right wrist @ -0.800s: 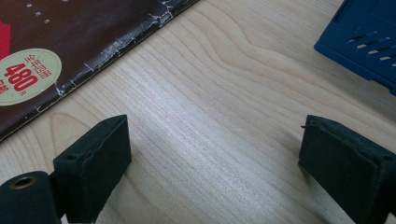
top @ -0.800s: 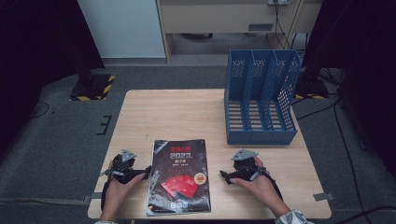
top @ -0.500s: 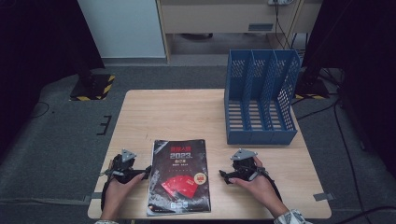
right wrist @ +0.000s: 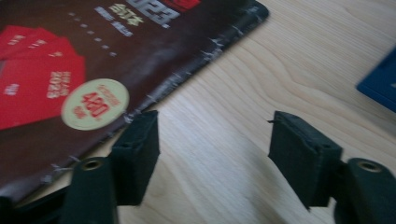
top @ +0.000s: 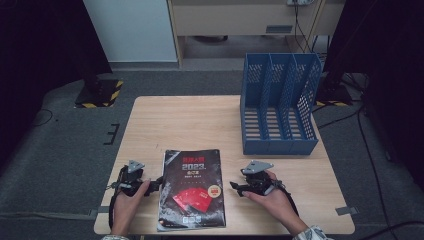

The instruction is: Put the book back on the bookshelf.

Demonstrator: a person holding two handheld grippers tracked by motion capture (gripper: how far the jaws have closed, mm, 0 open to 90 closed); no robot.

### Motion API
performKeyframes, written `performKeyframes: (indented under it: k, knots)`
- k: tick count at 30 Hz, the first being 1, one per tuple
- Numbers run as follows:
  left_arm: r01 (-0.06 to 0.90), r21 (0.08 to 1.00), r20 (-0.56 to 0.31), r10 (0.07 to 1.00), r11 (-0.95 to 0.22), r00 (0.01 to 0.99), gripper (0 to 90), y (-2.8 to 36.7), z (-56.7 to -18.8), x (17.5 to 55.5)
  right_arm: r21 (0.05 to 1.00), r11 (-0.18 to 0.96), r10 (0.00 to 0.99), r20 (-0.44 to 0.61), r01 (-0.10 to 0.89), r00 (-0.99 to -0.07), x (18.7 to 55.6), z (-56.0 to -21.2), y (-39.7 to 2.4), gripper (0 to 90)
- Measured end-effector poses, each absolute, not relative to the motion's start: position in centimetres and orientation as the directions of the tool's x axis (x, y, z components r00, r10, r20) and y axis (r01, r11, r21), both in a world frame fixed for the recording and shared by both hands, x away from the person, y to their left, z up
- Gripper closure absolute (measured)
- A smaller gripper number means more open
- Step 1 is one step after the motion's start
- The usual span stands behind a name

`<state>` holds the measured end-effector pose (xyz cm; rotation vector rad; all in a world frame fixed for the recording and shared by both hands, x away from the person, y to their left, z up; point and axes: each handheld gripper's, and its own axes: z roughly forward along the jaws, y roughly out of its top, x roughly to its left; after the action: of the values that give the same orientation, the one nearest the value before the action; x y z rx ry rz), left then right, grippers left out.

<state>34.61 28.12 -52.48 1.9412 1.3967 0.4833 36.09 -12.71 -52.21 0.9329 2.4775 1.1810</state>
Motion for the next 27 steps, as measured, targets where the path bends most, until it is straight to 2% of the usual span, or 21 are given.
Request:
performKeyframes:
  k: [2, 5, 6, 10, 17, 27]
  knots:
    - [0.682, 0.720, -0.160, 0.924, -0.132, 0.348, 6.4, 27.6, -51.8, 33.7, 0.781, 0.458, 0.615, 0.067, 0.425, -0.786, 35.7, -51.8, -11.8, 45.1]
    - [0.670, 0.726, -0.145, 0.920, -0.151, 0.364, 7.6, 26.9, -51.5, 33.2, 0.788, 0.457, 0.592, 0.077, 0.413, -0.802, 35.3, -51.5, -10.9, 45.2]
    - [0.667, 0.723, -0.117, 0.919, -0.181, 0.377, 9.5, 26.2, -51.3, 33.0, 0.791, 0.456, 0.573, 0.090, 0.408, -0.815, 35.0, -51.4, -10.2, 43.8]
    - [0.667, 0.716, -0.107, 0.912, -0.207, 0.397, 12.5, 25.2, -51.3, 33.0, 0.790, 0.441, 0.557, 0.131, 0.426, -0.820, 34.6, -51.7, -9.0, 38.8]
    - [0.688, 0.685, -0.115, 0.898, -0.237, 0.424, 15.8, 24.5, -52.0, 33.4, 0.759, 0.507, 0.529, 0.100, 0.408, -0.843, 34.0, -52.9, -6.8, 31.2]
    - [0.695, 0.674, -0.109, 0.897, -0.250, 0.429, 21.6, 24.3, -52.4, 33.6, 0.767, 0.476, 0.567, 0.107, 0.431, -0.816, 34.8, -52.6, -7.1, 29.7]
